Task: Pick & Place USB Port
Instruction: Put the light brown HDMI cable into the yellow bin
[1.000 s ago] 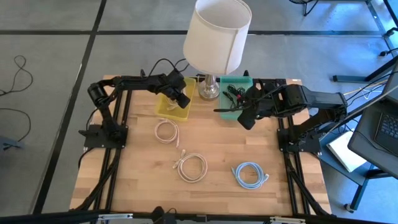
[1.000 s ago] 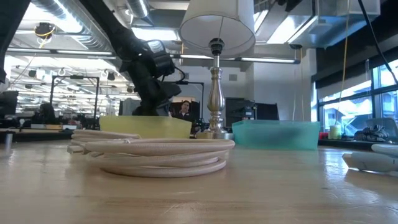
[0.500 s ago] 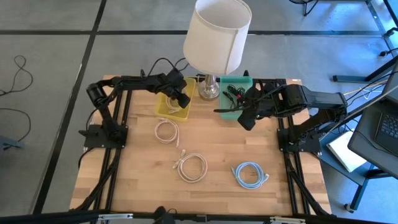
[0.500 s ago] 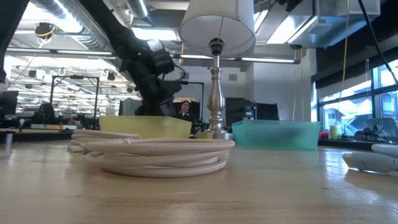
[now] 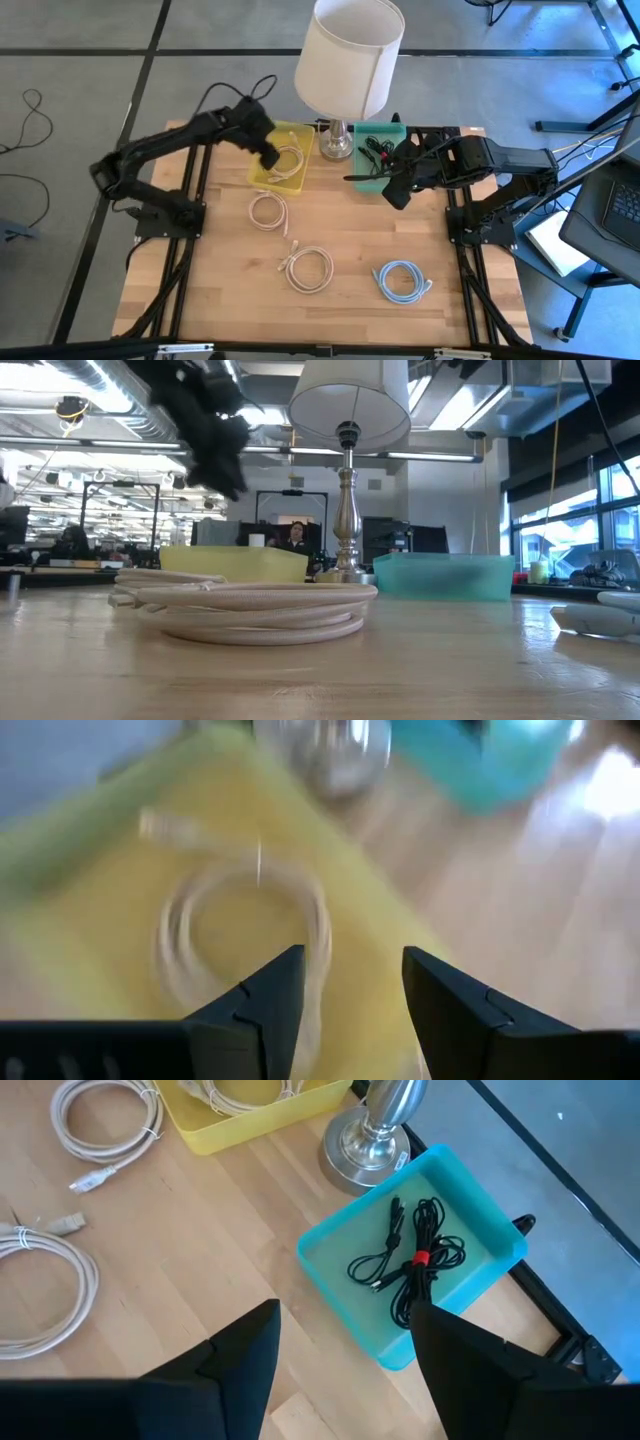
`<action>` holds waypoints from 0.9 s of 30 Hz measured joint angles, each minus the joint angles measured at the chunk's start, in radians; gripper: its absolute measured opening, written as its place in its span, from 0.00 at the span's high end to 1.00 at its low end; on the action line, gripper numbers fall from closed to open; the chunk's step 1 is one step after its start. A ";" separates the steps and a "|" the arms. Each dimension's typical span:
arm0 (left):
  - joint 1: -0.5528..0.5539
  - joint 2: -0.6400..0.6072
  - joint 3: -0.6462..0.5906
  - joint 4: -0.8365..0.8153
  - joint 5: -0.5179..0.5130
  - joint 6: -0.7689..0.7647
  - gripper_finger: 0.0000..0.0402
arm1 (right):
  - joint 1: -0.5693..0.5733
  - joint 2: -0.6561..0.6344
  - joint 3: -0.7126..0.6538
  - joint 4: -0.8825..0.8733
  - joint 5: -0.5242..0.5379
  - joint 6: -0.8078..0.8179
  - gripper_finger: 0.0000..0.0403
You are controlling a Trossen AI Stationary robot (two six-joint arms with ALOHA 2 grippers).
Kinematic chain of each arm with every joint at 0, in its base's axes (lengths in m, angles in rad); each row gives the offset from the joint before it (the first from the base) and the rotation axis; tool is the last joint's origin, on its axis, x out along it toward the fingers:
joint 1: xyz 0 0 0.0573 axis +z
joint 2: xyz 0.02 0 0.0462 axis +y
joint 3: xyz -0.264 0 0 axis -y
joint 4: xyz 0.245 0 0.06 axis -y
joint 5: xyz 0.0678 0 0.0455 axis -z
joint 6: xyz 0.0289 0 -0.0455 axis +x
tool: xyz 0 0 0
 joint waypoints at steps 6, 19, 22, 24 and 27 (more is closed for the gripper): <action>-0.046 -0.148 0.000 -0.381 0.039 0.045 0.59 | 0.000 0.000 0.000 0.000 0.001 -0.001 0.43; -0.288 -0.542 0.000 -0.340 0.118 -0.186 0.98 | 0.000 0.000 0.000 0.000 0.012 -0.015 0.43; -0.338 -0.628 0.000 -0.172 0.120 -0.267 1.00 | 0.000 0.000 0.000 0.000 0.012 -0.028 0.43; -0.376 -0.674 0.000 -0.032 0.124 -0.301 1.00 | 0.000 0.000 0.000 0.000 0.012 -0.027 0.43; -0.446 -0.721 0.000 0.214 0.124 -0.293 1.00 | 0.000 0.000 0.000 0.000 0.012 -0.027 0.43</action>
